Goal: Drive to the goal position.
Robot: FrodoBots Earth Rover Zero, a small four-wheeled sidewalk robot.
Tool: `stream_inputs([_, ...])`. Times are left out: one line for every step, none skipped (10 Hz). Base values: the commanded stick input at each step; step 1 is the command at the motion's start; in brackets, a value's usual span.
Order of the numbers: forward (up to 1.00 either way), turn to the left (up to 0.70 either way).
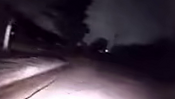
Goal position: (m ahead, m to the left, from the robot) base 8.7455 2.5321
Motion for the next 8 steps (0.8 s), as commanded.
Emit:
stream_inputs([0.7, 0.0])
stream_inputs([0.7, 0.0])
stream_inputs([0.7, 0.0])
stream_inputs([0.7, 0.0])
stream_inputs([0.7, 0.0])
stream_inputs([0.7, 0.0])
stream_inputs([0.7, 0.0])
stream_inputs([0.7, 0.0])
